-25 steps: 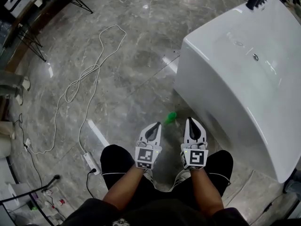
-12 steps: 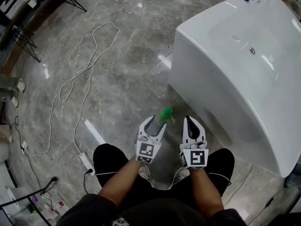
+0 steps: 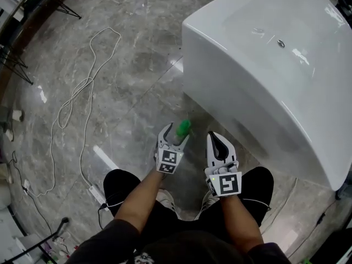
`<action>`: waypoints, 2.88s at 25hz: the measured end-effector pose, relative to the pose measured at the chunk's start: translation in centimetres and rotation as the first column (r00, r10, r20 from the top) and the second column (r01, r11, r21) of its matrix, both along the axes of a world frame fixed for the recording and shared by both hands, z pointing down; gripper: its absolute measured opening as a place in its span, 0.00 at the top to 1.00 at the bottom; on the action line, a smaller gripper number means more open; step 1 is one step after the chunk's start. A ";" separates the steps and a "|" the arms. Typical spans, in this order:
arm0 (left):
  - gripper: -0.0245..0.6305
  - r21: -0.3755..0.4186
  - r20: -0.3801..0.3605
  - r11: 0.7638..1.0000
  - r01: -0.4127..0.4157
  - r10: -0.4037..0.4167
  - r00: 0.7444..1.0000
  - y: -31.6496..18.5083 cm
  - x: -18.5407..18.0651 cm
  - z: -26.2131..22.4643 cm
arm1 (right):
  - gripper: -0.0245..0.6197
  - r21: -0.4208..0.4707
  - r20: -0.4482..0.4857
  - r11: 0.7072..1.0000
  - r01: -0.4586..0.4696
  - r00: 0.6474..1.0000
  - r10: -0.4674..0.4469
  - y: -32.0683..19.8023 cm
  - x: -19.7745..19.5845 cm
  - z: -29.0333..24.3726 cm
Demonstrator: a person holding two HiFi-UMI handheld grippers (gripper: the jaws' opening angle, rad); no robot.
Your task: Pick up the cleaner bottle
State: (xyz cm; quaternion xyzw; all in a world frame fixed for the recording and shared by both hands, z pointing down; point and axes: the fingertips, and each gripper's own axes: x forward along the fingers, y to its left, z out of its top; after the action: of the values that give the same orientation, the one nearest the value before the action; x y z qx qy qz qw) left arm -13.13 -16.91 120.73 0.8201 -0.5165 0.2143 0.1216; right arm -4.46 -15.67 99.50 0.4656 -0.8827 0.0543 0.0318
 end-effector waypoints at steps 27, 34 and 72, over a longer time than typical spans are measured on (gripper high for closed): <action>0.67 -0.012 0.028 1.000 -0.020 0.020 0.999 -4.2 3.1 6.5 | 0.94 -0.024 -0.035 1.000 -0.020 0.999 0.019 0.9 1.1 1.6; 0.67 -0.003 0.004 0.999 0.033 -0.033 0.999 -4.8 2.2 4.8 | 0.94 -0.046 -0.076 0.997 -0.055 0.996 0.051 0.3 1.8 2.3; 0.68 0.159 -0.051 0.969 0.190 -0.184 0.982 -0.2 -0.5 -58.7 | 0.94 0.008 -0.142 0.992 -0.127 0.982 0.127 -0.7 6.6 -42.9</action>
State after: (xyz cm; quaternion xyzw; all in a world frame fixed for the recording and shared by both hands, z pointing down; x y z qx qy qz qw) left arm -13.59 -17.08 62.04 0.7786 -0.6050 0.1443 0.0829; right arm 2.10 -16.38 56.61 0.5236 -0.8467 0.0236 0.0913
